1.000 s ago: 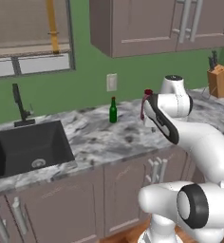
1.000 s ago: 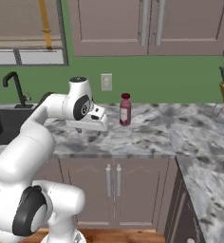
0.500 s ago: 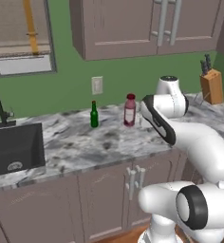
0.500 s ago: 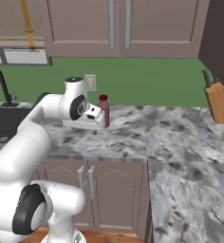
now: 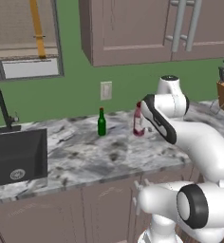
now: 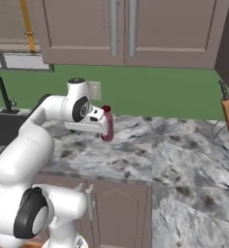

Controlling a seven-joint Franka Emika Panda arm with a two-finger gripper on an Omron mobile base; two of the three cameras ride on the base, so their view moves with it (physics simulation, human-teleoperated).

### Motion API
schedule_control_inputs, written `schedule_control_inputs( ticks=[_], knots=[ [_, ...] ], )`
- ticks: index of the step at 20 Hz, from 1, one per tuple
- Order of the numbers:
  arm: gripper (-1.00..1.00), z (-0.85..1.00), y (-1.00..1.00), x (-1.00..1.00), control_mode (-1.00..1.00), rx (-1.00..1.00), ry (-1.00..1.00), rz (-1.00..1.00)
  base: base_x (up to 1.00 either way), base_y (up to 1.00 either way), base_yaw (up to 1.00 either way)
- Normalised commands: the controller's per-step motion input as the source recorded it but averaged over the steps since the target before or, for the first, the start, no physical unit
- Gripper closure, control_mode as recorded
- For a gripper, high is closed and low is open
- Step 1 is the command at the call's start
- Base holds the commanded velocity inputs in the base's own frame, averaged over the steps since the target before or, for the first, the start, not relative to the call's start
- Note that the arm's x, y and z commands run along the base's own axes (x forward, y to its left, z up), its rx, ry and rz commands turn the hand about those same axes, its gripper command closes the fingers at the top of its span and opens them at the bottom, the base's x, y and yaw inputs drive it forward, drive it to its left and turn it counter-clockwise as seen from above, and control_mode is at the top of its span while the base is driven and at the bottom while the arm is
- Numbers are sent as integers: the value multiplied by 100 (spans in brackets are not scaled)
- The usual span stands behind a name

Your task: Move the drinks to the dining counter.

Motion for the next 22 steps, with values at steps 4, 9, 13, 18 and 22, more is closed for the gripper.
schedule_control_inputs(
  ticks=[4,9,13,18,22],
  knots=[
    [-100,0,0,0,100,0,0,0,22,0,14],
    [-100,-17,-15,46,-100,5,-2,7,5,0,2],
    [-100,-14,-31,71,-100,9,-5,12,0,0,0],
    [-100,3,-7,49,-100,2,-3,8,0,0,0],
    [-100,13,0,44,-100,0,0,5,0,0,0]
  ],
)
